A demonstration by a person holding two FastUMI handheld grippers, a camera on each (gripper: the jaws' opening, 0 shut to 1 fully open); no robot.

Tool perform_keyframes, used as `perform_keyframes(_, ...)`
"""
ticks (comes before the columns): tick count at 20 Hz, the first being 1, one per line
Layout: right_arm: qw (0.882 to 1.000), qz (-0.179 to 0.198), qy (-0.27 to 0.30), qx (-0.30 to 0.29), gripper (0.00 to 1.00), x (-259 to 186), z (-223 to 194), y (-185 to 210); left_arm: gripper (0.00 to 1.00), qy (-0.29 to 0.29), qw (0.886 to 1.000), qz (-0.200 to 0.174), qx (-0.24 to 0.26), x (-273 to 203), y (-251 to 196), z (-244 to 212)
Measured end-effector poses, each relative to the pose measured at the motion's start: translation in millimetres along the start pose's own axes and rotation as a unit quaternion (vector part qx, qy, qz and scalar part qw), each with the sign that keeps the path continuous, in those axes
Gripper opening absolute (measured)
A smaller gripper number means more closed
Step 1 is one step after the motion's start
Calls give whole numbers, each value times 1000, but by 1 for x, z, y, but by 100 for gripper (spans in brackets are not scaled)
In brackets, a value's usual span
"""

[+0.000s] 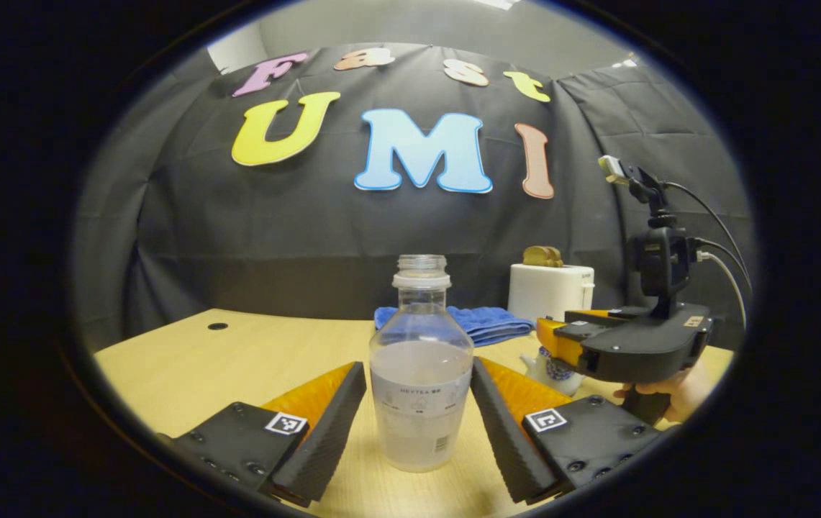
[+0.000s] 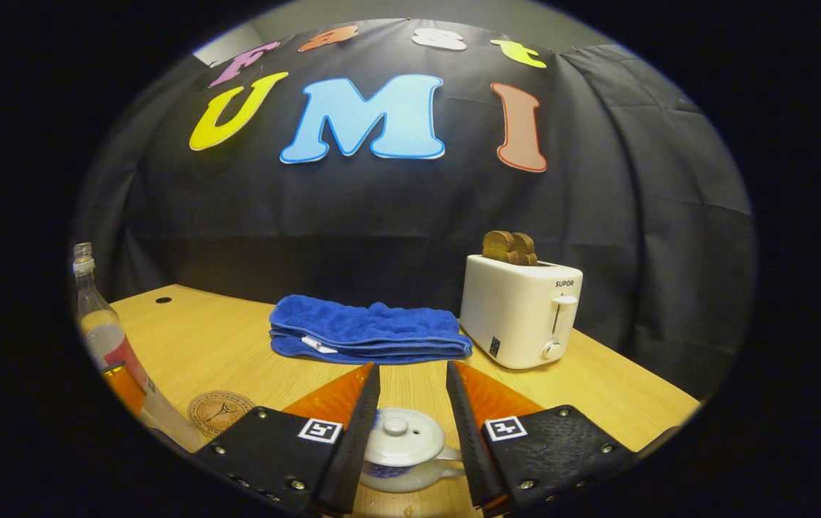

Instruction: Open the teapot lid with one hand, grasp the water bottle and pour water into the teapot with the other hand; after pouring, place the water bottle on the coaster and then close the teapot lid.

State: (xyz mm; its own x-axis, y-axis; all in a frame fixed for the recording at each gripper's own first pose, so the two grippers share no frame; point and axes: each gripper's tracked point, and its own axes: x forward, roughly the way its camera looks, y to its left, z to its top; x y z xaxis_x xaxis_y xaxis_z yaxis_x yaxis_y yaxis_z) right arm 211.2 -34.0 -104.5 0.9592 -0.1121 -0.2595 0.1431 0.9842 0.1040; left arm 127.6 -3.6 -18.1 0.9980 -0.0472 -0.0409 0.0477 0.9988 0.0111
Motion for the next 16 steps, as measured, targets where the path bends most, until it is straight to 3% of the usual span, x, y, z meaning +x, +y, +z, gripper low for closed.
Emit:
perform_keyframes(1, 1000, -4, 7, 0, 58, 1, -3, -1, 100, -1, 1000, -1, 0, 0, 0, 1)
perform_keyframes(2, 1000, 1, 14, 5, 39, 2, -5, 2, 100, -3, 1000, -2, -3, -1, 1, 2)
perform_keyframes(3, 1000, 7, 21, 11, 34, 3, -8, 6, 100, -6, 1000, -2, -5, -3, 2, 6)
perform_keyframes(10, 999, 14, 27, -10, 34, 5, -12, 13, 100, -8, 1000, -4, -11, -5, 1, 5)
perform_keyframes(11, 1000, -6, 23, -12, 34, 4, -9, 8, 100, -7, 1000, -4, -11, -5, 1, 4)
perform_keyframes(12, 1000, -2, 26, -10, 10, 6, -19, 6, 100, -6, 1000, -3, -10, -6, 1, 4)
perform_keyframes(13, 1000, 3, 25, -8, 16, 7, -12, 7, 100, -7, 1000, -2, -10, -5, 4, 6)
perform_keyframes(16, 1000, 13, 25, -4, 16, 7, -12, 9, 100, -8, 1000, -1, -11, -6, 4, 4)
